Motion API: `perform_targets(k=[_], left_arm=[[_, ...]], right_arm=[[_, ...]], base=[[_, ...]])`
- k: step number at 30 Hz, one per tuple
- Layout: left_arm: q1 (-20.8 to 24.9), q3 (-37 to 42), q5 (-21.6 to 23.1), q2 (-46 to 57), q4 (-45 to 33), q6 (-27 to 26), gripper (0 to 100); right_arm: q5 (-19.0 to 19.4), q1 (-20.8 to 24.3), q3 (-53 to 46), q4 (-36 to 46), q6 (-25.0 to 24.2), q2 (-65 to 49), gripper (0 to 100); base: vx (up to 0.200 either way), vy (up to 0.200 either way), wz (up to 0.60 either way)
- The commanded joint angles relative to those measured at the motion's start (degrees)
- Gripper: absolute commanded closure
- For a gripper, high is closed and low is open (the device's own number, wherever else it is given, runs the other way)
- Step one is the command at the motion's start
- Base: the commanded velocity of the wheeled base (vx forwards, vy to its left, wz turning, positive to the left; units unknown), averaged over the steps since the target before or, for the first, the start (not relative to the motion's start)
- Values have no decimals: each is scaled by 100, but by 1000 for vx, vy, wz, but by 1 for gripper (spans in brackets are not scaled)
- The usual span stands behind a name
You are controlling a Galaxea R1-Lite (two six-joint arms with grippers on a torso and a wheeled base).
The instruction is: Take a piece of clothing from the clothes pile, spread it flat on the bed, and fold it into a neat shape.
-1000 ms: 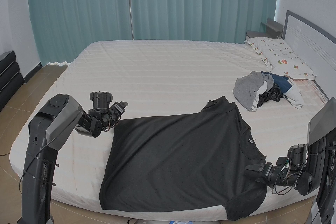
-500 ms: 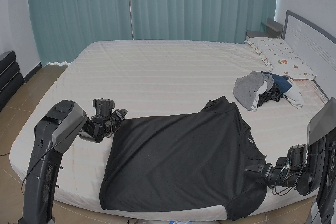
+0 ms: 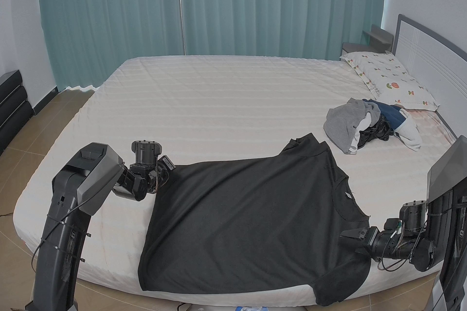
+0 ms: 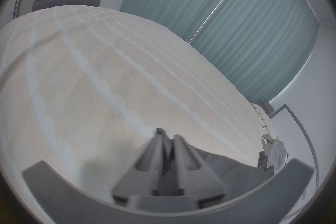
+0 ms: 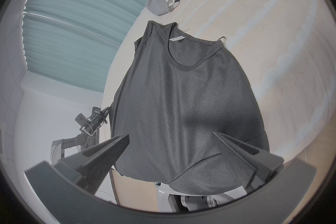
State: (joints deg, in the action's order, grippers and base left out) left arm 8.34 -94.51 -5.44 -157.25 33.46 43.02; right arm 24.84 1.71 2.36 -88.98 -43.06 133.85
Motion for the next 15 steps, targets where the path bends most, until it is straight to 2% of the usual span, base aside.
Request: perform_targets(k=[1, 8, 15], left_arm=[[-43, -225, -89, -87, 2, 13, 100], [-113, -814, -370, -359, -24, 22, 100], [-236, -1113, -406, -456, -42, 13, 100]], right_arm=[[3, 5, 1, -58, -1, 9, 0], [3, 5, 10, -58, -1, 9, 0], [3, 5, 10, -58, -1, 9, 0]], base=[[0, 0, 0], [0, 0, 0], [0, 0, 0]])
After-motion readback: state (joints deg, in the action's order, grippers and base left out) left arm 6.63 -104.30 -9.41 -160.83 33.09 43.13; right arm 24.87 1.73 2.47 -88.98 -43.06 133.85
